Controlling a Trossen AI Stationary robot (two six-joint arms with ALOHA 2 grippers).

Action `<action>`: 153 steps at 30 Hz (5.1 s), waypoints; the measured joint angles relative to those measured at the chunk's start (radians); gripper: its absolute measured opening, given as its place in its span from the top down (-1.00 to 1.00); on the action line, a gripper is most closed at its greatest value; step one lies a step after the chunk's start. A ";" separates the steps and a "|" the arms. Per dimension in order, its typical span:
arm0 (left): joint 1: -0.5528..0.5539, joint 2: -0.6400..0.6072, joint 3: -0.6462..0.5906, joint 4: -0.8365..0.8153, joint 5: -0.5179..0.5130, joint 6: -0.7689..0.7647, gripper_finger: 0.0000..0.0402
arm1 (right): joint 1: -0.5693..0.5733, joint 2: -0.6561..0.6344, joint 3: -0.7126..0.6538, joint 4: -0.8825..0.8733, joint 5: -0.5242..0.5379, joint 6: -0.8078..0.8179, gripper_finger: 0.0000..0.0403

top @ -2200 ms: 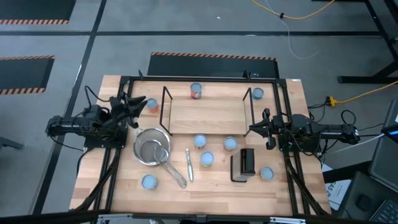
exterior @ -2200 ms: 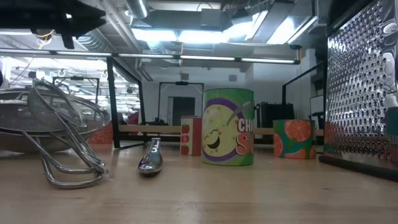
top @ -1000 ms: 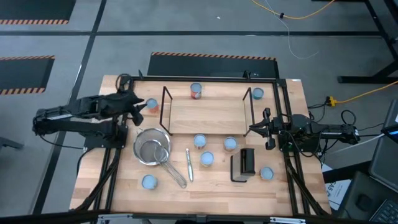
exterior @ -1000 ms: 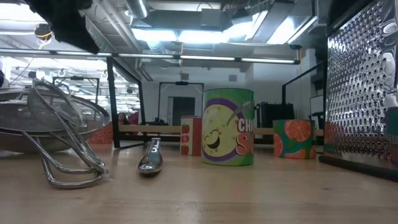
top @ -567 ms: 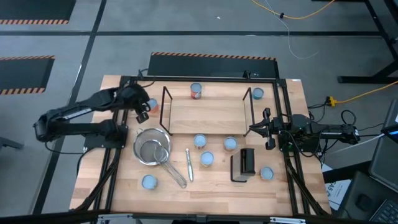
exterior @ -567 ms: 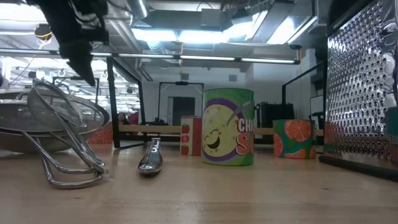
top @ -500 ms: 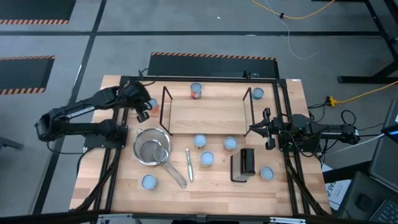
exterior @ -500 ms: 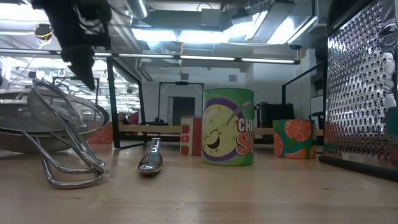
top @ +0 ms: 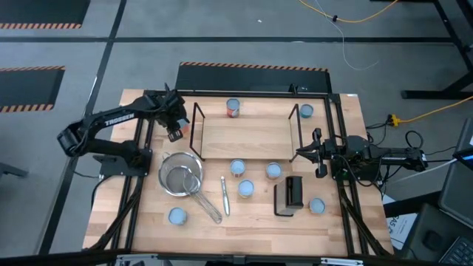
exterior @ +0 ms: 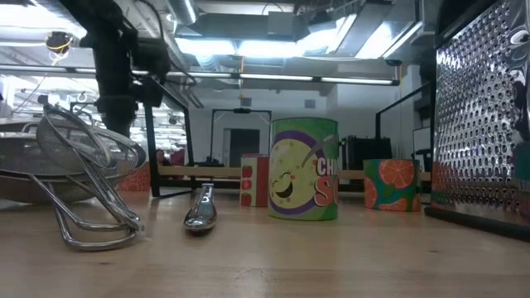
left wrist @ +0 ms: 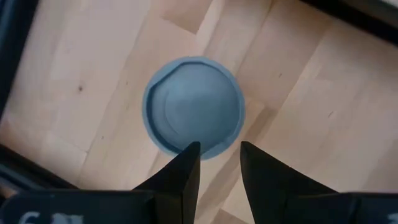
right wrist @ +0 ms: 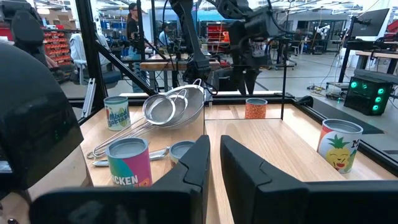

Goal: Pick and place cans onto a shelf
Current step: Put the orange can on the shelf

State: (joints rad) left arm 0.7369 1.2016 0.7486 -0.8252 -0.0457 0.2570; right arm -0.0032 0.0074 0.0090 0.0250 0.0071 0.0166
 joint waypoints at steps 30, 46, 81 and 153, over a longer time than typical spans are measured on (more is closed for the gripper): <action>0.007 0.143 0.002 0.050 0.003 0.004 0.73 | 0.000 0.000 0.000 0.000 0.003 0.000 0.78; 0.007 0.044 -0.003 0.019 -0.044 -0.153 0.97 | 0.000 0.000 0.000 0.000 0.001 0.000 0.78; -0.134 -0.206 0.567 -0.090 -0.094 -0.477 0.96 | 0.000 0.000 0.000 0.000 0.000 -0.002 0.78; -0.634 0.711 0.857 -0.308 -0.100 -1.175 0.96 | 0.000 0.000 0.000 0.000 0.000 0.000 0.78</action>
State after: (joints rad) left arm 0.1028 1.9129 1.6054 -1.1337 -0.1455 -0.9184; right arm -0.0036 0.0074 0.0090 0.0254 0.0075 0.0170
